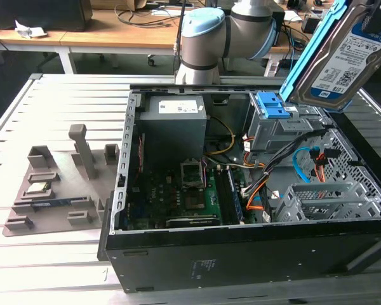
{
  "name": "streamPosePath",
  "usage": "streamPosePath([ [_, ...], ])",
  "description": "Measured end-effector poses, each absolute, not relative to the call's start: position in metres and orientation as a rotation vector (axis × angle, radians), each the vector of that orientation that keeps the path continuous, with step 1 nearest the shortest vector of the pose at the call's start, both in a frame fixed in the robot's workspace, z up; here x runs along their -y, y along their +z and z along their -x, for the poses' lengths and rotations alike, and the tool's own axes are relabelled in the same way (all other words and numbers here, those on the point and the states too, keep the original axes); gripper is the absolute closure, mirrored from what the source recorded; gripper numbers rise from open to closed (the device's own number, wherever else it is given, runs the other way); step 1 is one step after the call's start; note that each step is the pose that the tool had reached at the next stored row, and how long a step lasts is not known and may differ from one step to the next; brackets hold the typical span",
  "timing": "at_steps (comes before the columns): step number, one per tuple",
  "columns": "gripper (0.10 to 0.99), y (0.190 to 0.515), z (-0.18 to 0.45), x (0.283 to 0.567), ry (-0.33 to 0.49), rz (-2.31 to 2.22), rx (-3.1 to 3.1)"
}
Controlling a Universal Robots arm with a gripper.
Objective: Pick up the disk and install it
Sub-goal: 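Pick up the disk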
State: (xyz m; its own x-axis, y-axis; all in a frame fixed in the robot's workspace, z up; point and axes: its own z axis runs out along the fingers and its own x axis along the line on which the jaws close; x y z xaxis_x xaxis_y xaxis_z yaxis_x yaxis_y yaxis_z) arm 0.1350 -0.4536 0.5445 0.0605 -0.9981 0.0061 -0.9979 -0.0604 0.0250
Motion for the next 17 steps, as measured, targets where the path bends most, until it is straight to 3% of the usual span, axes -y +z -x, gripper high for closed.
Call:
streamPosePath([
  [17,0.718,0.54,-0.137,0.481,-0.021,-2.188,2.223],
])
